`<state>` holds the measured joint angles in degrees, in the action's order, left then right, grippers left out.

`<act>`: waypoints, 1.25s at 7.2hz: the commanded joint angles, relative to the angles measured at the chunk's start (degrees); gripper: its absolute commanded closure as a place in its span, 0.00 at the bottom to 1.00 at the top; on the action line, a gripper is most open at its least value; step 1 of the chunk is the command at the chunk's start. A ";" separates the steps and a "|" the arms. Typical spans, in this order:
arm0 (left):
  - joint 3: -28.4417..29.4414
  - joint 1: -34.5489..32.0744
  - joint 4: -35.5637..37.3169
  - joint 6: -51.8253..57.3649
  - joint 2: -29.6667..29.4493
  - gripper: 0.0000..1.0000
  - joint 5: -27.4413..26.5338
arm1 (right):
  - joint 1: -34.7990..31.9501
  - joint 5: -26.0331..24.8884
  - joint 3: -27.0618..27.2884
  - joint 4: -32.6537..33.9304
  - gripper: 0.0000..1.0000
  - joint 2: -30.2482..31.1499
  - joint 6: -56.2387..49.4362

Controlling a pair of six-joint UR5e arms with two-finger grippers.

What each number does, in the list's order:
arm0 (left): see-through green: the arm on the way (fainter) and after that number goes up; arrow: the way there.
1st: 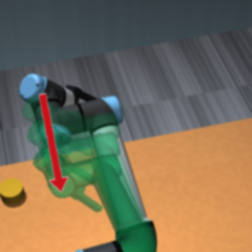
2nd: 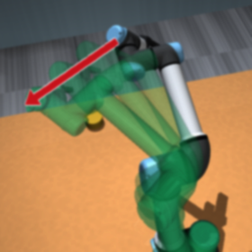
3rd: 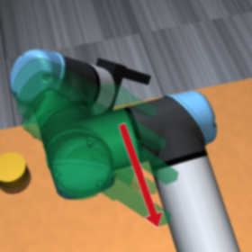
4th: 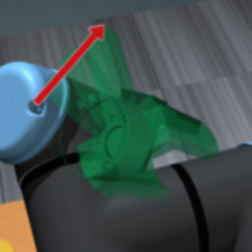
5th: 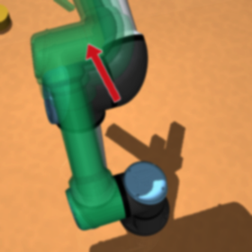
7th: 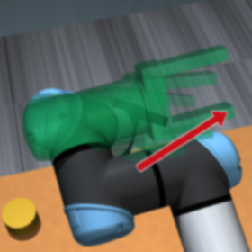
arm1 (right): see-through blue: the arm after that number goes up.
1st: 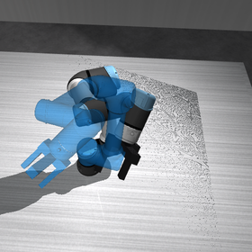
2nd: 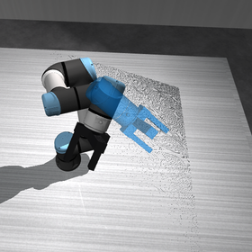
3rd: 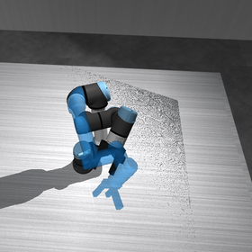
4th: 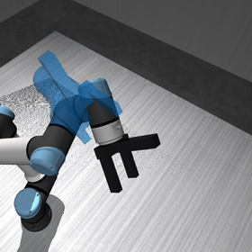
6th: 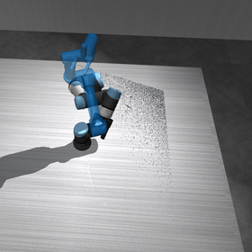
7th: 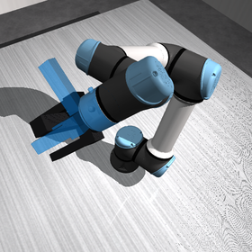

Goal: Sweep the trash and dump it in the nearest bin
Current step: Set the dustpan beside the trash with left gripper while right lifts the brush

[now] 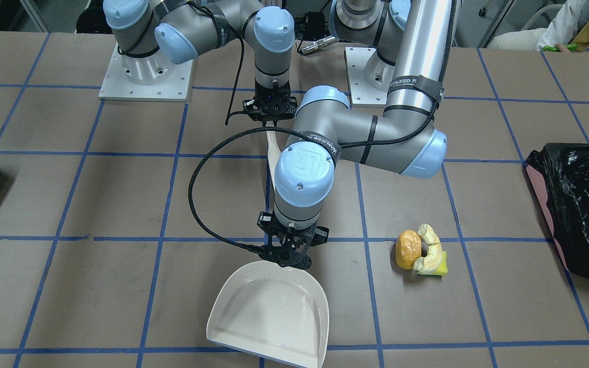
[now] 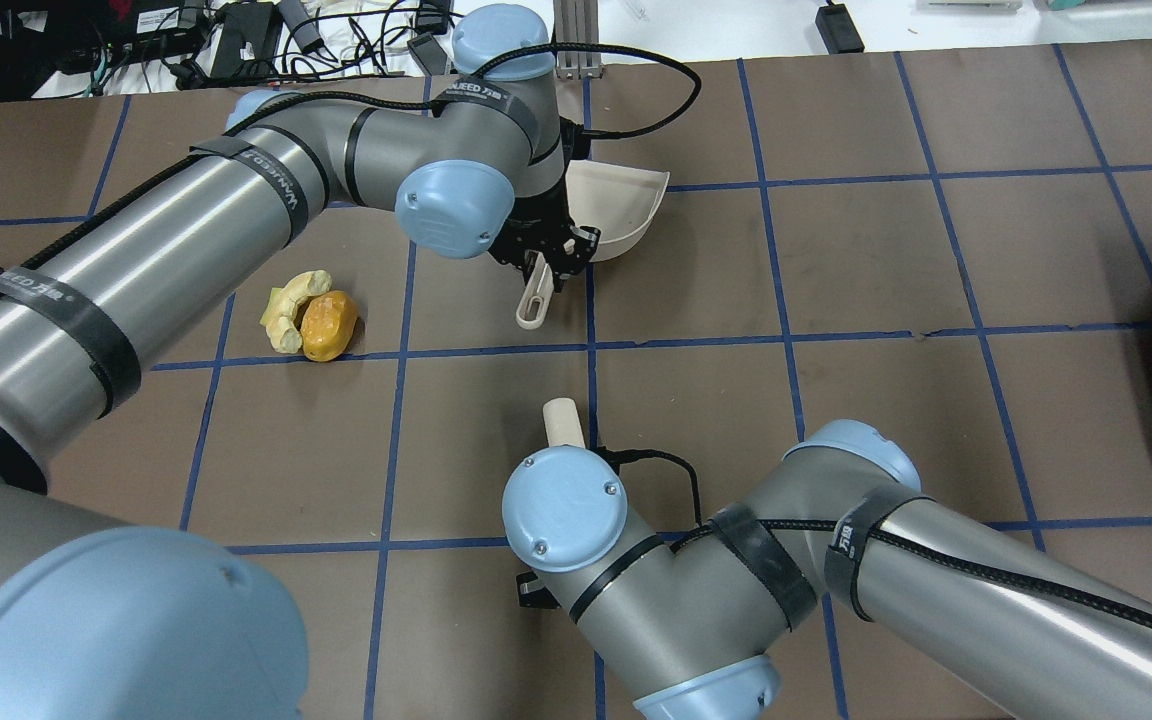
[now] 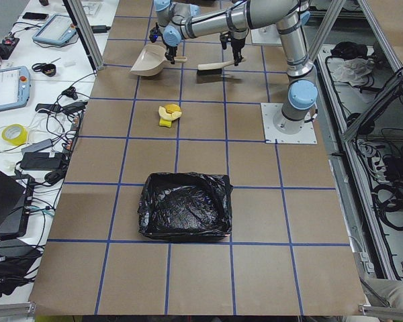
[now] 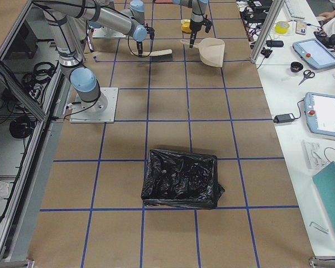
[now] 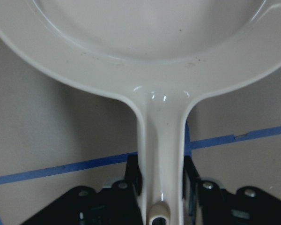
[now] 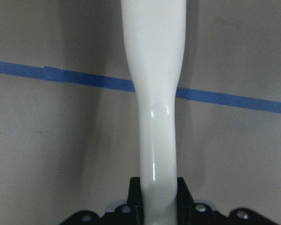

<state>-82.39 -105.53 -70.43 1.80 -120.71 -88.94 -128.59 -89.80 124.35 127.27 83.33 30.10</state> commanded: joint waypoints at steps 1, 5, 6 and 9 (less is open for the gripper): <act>0.12 7.14 -1.80 18.94 2.04 1.00 -1.93 | 0.00 0.41 -0.16 0.00 0.85 0.07 0.48; 0.12 21.47 -10.84 50.41 9.94 1.00 -5.45 | 0.18 -0.20 -2.08 -0.96 0.92 0.77 -0.39; 0.03 24.81 -12.35 57.45 11.70 1.00 -6.41 | 0.26 -0.20 -2.62 -2.19 0.93 1.73 -0.48; -0.23 36.05 -12.98 79.68 13.65 1.00 -8.42 | 1.84 -1.07 -5.42 -7.27 0.98 3.50 -1.26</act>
<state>-82.47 -73.98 -83.29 72.06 -107.60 -96.05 -127.33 -90.26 120.44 122.33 86.47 29.31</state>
